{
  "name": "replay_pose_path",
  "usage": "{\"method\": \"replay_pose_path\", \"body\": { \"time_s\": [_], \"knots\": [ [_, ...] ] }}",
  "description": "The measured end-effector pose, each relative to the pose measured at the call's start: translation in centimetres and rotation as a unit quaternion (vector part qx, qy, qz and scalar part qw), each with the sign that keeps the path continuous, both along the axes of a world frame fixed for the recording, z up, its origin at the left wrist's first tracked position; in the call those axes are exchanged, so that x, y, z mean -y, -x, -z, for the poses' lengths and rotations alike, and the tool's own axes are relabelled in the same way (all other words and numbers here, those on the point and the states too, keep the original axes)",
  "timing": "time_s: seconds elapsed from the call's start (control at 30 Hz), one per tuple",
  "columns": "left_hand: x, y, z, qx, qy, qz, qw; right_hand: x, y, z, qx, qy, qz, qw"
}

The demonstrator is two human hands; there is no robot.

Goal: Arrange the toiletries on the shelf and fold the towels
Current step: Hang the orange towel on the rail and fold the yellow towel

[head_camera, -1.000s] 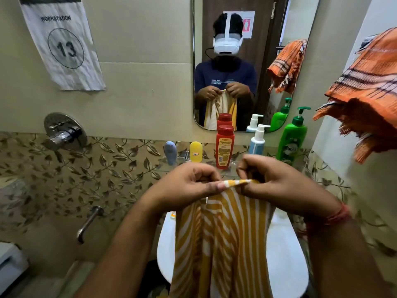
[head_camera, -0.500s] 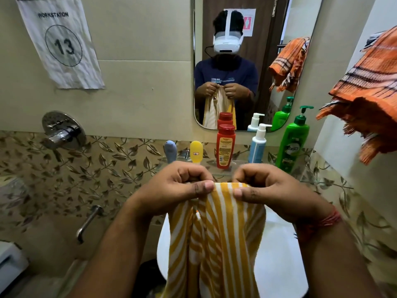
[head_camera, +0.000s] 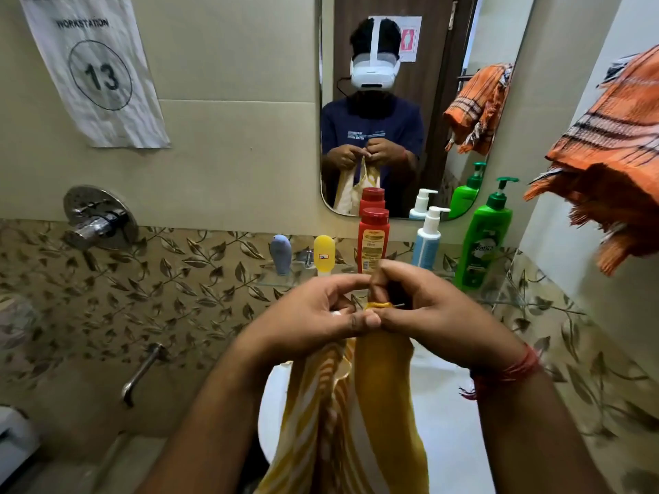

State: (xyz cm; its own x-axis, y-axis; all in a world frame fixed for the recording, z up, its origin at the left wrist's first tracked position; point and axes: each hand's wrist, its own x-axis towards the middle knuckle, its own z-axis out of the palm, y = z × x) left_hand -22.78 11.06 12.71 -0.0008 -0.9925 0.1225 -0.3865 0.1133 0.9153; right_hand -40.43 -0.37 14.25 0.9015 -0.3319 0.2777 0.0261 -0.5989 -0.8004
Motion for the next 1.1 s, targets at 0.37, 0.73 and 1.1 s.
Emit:
{"method": "replay_pose_path", "body": {
  "time_s": [0.37,0.73,1.1],
  "knots": [
    [0.3,1.0,0.9,0.024,0.021,-0.009,0.999,-0.4,0.3,0.7,0.054,-0.092,0.017,0.994],
    [0.5,1.0,0.8,-0.149,0.104,-0.05,0.982,0.0,1.4,0.5,0.105,-0.145,-0.013,0.984],
    [0.7,0.7,0.2,-0.212,0.157,-0.116,0.958,0.7,1.9,0.7,0.142,-0.203,-0.009,0.969]
  ]
}}
